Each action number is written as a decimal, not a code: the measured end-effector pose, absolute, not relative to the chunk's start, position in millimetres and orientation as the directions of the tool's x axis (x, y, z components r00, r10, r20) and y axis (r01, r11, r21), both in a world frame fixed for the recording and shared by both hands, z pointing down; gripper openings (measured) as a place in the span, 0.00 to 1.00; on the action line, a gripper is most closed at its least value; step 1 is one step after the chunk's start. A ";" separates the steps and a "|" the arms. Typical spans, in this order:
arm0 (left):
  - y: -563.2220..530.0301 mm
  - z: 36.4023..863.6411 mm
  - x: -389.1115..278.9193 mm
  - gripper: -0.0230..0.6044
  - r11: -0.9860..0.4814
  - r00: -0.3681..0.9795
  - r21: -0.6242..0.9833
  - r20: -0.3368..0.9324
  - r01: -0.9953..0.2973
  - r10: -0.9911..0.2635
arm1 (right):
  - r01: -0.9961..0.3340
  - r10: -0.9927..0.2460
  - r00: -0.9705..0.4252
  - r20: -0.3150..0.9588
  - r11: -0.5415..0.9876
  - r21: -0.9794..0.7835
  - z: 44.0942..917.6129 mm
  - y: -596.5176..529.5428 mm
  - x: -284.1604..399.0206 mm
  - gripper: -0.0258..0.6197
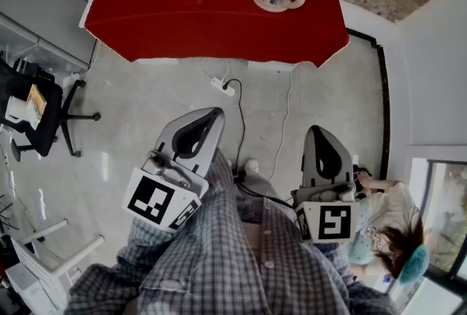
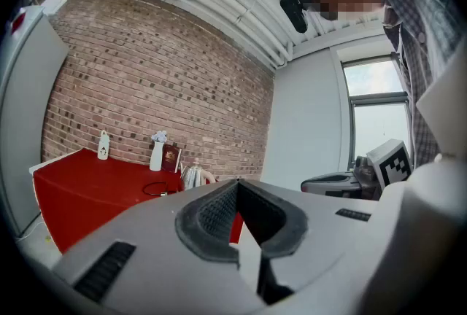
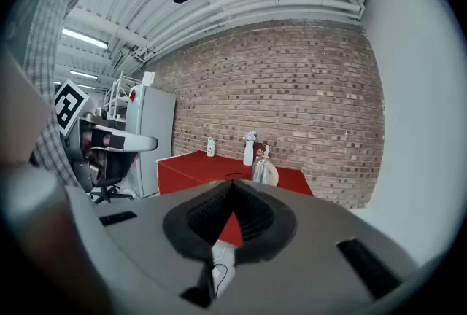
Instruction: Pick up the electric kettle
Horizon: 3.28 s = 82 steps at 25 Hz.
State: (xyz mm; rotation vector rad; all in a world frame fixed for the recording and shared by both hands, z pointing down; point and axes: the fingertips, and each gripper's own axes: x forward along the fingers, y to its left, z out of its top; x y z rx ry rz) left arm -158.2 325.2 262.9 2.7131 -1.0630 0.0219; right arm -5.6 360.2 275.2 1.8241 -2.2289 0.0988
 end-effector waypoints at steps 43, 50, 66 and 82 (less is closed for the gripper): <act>295.2 265.6 -185.7 0.05 -0.758 0.778 0.192 0.057 -0.624 -0.626 | -0.993 -0.965 -0.037 0.260 0.065 0.100 287.4 355.3 -15.9 0.05; 268.0 272.4 -174.6 0.05 -0.720 0.742 0.190 0.085 -0.667 -0.665 | -0.985 -0.964 -0.105 0.243 0.135 0.110 291.7 312.7 -0.3 0.05; 178.8 264.3 -100.9 0.05 -0.632 0.653 0.183 0.096 -0.753 -0.751 | -0.953 -0.935 -0.235 0.266 0.275 0.124 297.5 204.5 73.1 0.05; 145.9 268.8 -62.1 0.05 -0.582 0.607 0.183 0.144 -0.793 -0.782 | -0.951 -0.922 -0.273 0.275 0.301 0.067 311.6 155.7 117.6 0.05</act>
